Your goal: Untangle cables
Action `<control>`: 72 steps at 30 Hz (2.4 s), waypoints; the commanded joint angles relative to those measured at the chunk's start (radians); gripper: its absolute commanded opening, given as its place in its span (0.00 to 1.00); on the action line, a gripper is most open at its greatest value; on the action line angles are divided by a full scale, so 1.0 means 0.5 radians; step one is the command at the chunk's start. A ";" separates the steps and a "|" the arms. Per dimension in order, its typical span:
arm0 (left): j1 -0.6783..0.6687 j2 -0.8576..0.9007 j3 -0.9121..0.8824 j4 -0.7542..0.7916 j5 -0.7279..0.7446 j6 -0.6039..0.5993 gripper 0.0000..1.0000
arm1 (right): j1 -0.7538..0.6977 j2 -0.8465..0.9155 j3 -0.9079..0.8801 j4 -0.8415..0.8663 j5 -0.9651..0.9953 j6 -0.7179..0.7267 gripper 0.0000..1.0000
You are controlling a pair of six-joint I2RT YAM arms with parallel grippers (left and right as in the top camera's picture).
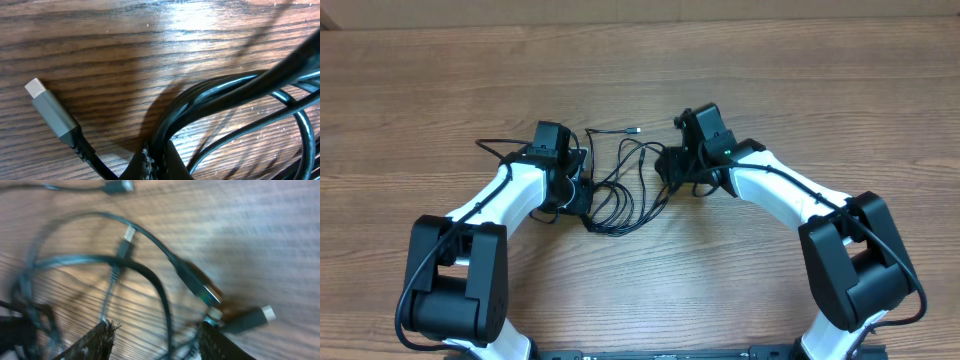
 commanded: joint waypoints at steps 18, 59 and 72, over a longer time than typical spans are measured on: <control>0.010 0.114 -0.084 -0.005 -0.058 0.018 0.04 | -0.052 -0.092 0.112 -0.427 -0.024 -0.198 0.04; 0.226 0.060 0.311 -0.162 0.800 0.199 0.04 | -0.034 -0.096 0.166 -1.028 -0.152 0.845 0.33; 0.226 0.060 0.311 -0.253 1.058 -0.360 0.04 | -0.031 -0.096 -0.072 -0.579 -0.504 1.535 0.40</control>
